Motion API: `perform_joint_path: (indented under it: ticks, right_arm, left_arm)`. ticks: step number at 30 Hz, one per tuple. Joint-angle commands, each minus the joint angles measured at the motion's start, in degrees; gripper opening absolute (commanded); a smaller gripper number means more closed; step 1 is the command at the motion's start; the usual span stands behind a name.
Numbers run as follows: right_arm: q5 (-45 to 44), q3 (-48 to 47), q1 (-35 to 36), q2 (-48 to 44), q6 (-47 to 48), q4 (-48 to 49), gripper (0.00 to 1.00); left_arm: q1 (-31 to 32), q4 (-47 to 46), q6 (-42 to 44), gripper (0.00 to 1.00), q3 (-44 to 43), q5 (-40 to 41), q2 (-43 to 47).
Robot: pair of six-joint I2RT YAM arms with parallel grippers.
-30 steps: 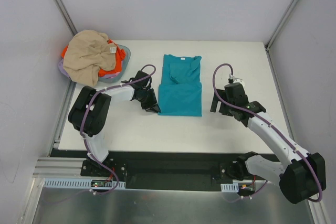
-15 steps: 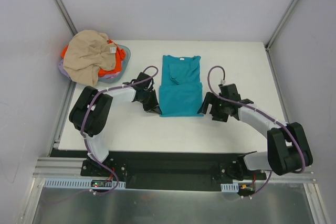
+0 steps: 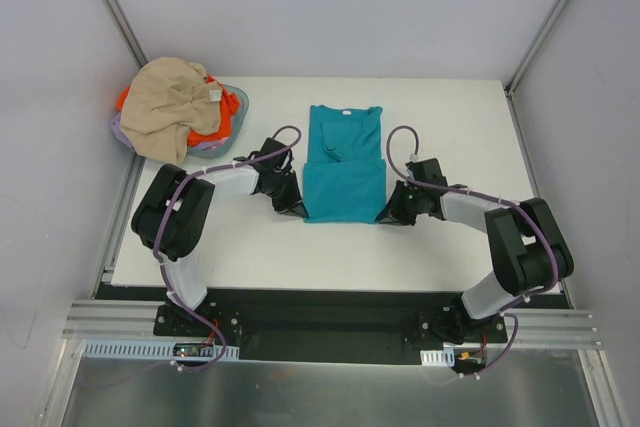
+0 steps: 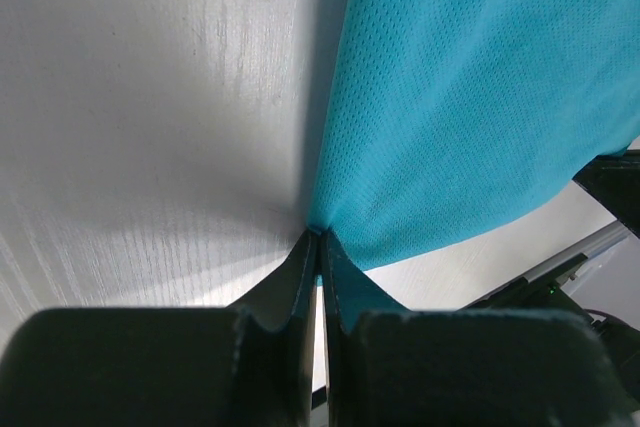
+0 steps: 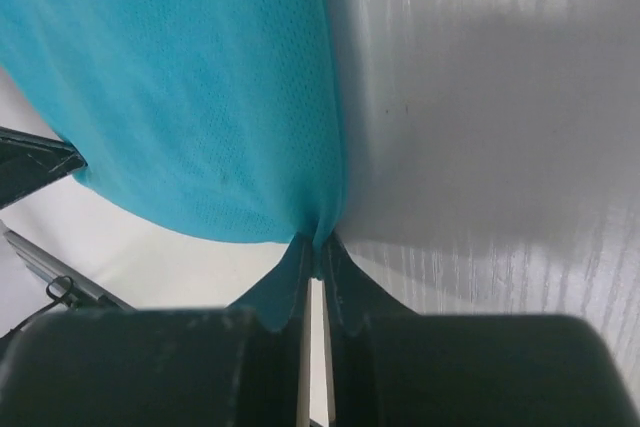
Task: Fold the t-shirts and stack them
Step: Grab one side of the 2/3 rectangular tshirt with both arms
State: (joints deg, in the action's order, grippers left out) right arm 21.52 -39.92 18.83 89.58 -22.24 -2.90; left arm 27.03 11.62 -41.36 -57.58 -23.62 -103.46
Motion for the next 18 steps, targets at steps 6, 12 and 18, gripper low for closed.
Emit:
perform_joint_path:
  ticks: [6, 12, 18]
  right_arm:
    - [3.0, 2.9, 0.1, -2.8, 0.5, -0.1, 0.01]
    - [5.6, 10.4, 5.0, -15.6, -1.0, -7.3, 0.01]
    - [4.9, 17.4, 12.0, -33.7, -8.3, -17.6, 0.01]
  left_arm:
    - [0.3, 1.1, 0.9, 0.00, 4.6, 1.6, 5.5]
    - [2.6, 1.2, 0.5, 0.00, 14.4, -1.0, 15.7]
    - [8.9, 5.1, -1.3, 0.00, 24.3, -4.2, 29.4]
